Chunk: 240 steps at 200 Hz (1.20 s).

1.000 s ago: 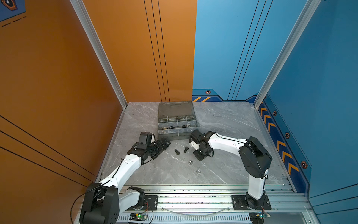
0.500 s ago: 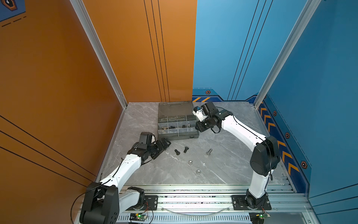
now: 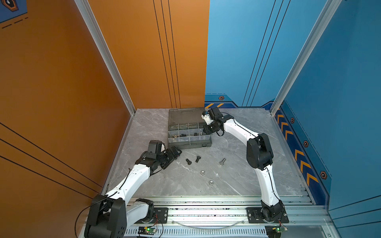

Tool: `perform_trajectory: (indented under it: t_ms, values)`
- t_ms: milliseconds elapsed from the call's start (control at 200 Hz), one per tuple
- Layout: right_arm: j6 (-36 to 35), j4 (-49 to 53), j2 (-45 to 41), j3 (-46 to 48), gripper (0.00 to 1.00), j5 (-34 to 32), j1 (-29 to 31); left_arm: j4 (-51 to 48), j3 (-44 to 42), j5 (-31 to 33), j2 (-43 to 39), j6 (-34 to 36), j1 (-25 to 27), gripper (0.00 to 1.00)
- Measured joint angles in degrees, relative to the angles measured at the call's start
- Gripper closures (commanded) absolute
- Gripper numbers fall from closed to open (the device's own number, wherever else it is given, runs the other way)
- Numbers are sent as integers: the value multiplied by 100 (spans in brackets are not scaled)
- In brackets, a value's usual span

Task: Sort the screws and nuts into containers
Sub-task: 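Lift the silver nut with the right gripper over the box, then open the right gripper to drop the nut beside the other silver nuts, then move the right gripper back over another silver hex nut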

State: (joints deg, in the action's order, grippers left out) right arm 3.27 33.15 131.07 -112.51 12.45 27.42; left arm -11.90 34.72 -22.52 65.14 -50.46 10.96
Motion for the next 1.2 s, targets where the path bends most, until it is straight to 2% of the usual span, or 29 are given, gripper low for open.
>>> perform_trajectory:
  t_ms: [245,521,596,956,1201]
  values:
    - [367,-273,269,-72,89,350,-208,-52,0,61,-166,0,0,2]
    - [422,-273,269,-74,63,389,-208,-114,0,87,-168,0,0,2]
    - [428,-278,269,-74,60,411,-208,-122,0,90,-168,0,0,2]
    - [315,-221,188,-48,53,446,-188,-122,0,103,-168,0,0,2]
    - [-168,212,-835,330,52,455,-162,-120,0,105,-131,0,0,2]
